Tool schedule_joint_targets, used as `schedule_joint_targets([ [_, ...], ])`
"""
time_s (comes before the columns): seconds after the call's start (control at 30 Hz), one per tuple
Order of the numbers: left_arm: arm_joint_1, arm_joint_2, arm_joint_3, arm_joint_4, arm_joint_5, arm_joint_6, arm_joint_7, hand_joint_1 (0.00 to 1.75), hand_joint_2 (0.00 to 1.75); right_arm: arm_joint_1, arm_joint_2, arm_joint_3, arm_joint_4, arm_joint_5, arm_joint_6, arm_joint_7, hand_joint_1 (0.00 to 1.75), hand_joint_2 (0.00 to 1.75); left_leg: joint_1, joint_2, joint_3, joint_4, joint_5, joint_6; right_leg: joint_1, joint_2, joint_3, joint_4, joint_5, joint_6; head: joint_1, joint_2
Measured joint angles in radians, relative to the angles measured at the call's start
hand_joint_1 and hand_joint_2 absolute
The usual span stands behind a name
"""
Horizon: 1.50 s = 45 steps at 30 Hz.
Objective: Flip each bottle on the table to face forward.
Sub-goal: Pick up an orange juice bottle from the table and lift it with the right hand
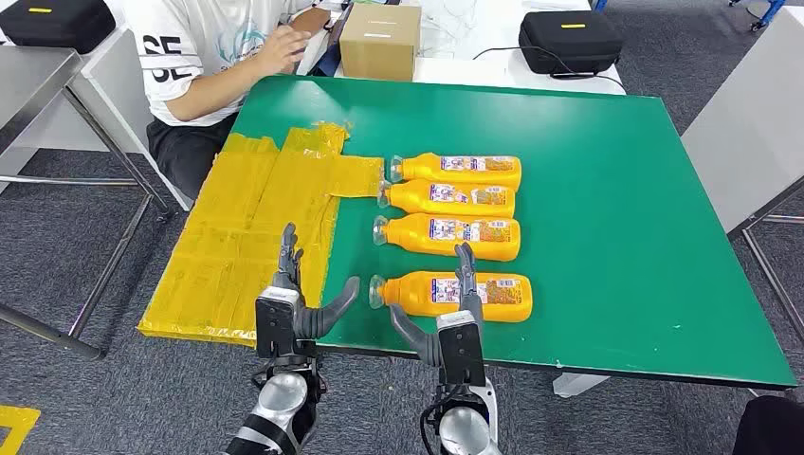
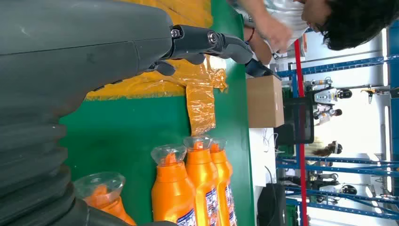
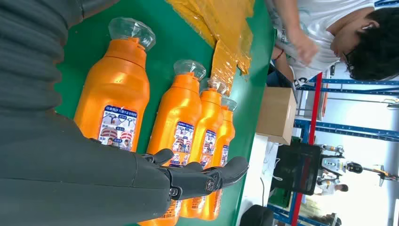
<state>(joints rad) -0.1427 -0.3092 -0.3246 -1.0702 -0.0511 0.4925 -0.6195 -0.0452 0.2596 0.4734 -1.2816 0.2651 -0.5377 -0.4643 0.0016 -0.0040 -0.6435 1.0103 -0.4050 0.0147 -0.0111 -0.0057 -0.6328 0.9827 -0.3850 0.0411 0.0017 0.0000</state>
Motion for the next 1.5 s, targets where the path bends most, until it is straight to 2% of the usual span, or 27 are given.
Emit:
schedule_joint_targets([
  [0.53, 0.000, 0.000, 0.000, 0.003, 0.000, 0.001, 0.000, 0.00, 1.75, 0.009, -0.003, 0.000, -0.008, 0.011, -0.006, 0.008, 0.00, 1.75, 0.000, 0.000, 0.000, 0.000, 0.000, 0.000, 0.000, 0.000, 0.000, 0.000, 0.000, 0.000, 0.000, 0.000],
  [0.83, -0.002, 0.000, 0.011, 0.019, -0.016, 0.037, -0.004, 0.00, 1.75, 0.016, -0.012, -0.001, -0.006, 0.153, -0.069, 0.077, 0.00, 1.75, 0.000, 0.000, 0.000, 0.000, 0.000, 0.000, 0.000, 0.000, 0.000, 0.000, 0.000, 0.000, 0.000, 0.000],
  [1.03, -0.004, -0.001, 0.010, 0.029, -0.073, 0.048, -0.002, 0.00, 1.75, 0.006, -0.030, -0.030, 0.019, 0.335, -0.091, 0.193, 0.00, 1.75, 0.000, 0.000, 0.000, 0.000, 0.000, 0.000, 0.000, 0.000, 0.000, 0.000, 0.000, 0.000, 0.000, 0.000],
  [1.27, -0.016, -0.002, 0.020, 0.058, -0.106, 0.029, 0.002, 0.00, 1.75, -0.019, -0.074, -0.098, 0.060, 0.553, -0.071, 0.314, 0.00, 1.75, 0.000, 0.000, 0.000, 0.000, 0.000, 0.000, 0.000, 0.000, 0.000, 0.000, 0.000, 0.000, 0.000, 0.000],
  [1.5, -0.020, -0.004, 0.029, 0.074, -0.110, -0.008, 0.010, 0.00, 1.75, -0.042, -0.110, -0.131, 0.087, 0.656, -0.042, 0.376, 0.00, 1.75, 0.000, 0.000, 0.000, 0.000, 0.000, 0.000, 0.000, 0.000, 0.000, 0.000, 0.000, 0.000, 0.000, 0.000],
])
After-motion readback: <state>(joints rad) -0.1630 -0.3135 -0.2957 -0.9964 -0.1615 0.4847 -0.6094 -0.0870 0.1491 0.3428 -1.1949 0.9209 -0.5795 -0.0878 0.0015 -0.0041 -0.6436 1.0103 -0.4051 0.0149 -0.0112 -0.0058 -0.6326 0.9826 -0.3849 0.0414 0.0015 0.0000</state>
